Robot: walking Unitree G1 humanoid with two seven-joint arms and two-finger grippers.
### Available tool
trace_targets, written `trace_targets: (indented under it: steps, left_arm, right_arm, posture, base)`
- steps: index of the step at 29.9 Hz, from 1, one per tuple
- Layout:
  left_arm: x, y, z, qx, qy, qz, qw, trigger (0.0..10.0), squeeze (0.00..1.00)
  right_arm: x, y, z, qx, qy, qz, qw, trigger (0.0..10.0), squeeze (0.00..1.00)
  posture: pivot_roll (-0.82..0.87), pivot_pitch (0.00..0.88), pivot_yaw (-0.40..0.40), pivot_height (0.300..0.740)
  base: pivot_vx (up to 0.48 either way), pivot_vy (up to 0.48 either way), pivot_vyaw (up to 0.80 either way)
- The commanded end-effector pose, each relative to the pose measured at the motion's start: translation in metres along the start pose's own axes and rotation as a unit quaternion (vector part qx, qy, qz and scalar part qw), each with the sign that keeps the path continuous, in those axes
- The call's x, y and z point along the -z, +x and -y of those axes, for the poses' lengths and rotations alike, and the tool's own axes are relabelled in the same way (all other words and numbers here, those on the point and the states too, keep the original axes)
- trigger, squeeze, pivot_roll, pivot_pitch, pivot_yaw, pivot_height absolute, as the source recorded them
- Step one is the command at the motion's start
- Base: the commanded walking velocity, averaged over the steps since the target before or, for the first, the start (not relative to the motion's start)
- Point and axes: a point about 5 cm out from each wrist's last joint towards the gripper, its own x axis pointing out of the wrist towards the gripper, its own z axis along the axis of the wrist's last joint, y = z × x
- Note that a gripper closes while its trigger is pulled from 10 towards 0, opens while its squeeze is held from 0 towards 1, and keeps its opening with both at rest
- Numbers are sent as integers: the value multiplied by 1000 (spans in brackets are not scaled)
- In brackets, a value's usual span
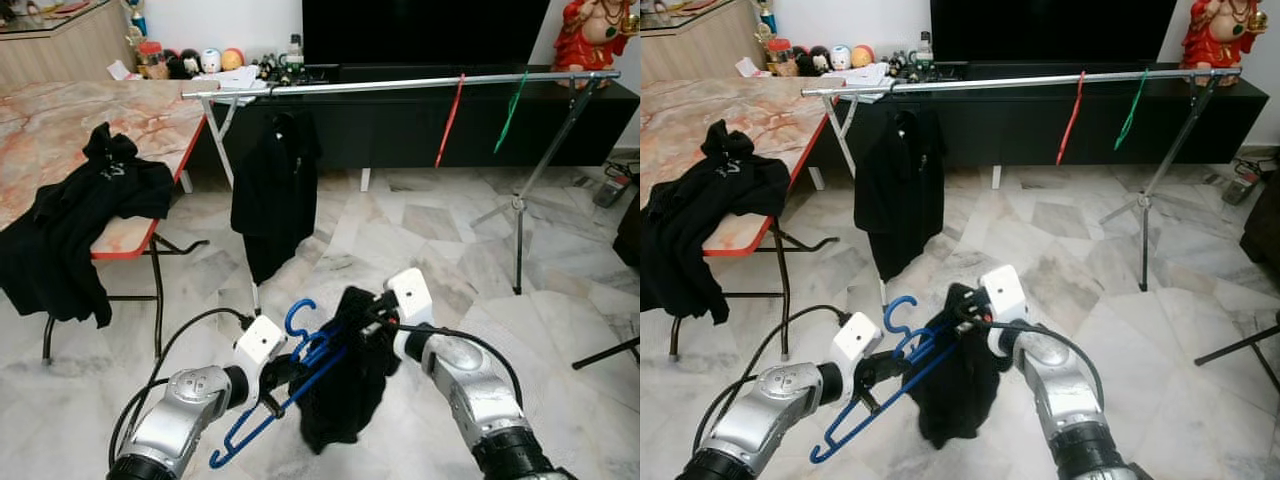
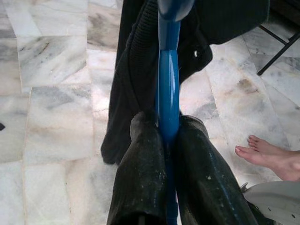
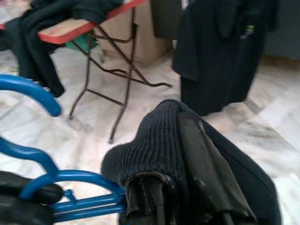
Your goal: Hang hanger
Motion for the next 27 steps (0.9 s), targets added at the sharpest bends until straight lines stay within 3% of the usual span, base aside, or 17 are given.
trace_targets:
  steps: [1, 3, 7, 9, 14, 16, 18, 21, 27]
  left_arm:
    - [-3, -1, -1, -3, 3, 9, 1000, 10000, 0]
    - [-4, -1, -1, -4, 2, 11, 1000, 10000, 0]
    - [-4, -1, -1, -4, 1, 12, 1000, 10000, 0]
    - [-5, 0, -1, -4, 1, 13, 1000, 10000, 0]
    - [-6, 0, -2, -10, -3, 18, 1000, 10000, 0]
    - [-6, 0, -2, -13, -5, 20, 1000, 10000, 0]
    - [-6, 0, -2, -13, -5, 20, 1000, 10000, 0]
    - [-6, 0, -3, -17, -9, 23, 1000, 10000, 0]
    - [-6, 0, -2, -11, -17, 27, 999, 10000, 0]
  right_arm:
    - [-19, 4, -8, -36, -21, 35, 998, 10000, 0]
    - [-25, -1, -21, -107, -28, 54, 992, 10000, 0]
    - [-27, -5, -27, -142, -35, 61, 987, 10000, 0]
    - [-22, -11, -31, -178, -62, 51, 981, 10000, 0]
    - [7, -15, -9, -132, -126, -54, 982, 10000, 0]
    - [12, -16, -3, -111, -133, -73, 982, 10000, 0]
    - [12, -16, -3, -111, -133, -73, 982, 10000, 0]
    - [13, -15, 6, -64, -118, -75, 988, 10000, 0]
    - [7, -13, 0, -79, -100, -42, 991, 10000, 0]
  posture:
    - [102, 65, 35, 740]
    - [98, 66, 36, 740]
    - [99, 65, 36, 740]
    - [99, 66, 36, 740]
    - [95, 67, 33, 740]
    - [95, 67, 33, 740]
    - [95, 67, 33, 740]
    - [99, 69, 34, 740]
    - [103, 69, 35, 740]
  base:
    - [0, 0, 0]
    - [0, 0, 0]
    - [0, 0, 0]
    - [0, 0, 0]
    - [0, 0, 0]
    - [0, 0, 0]
    - [0, 0, 0]
    - [0, 0, 0]
    - [0, 0, 0]
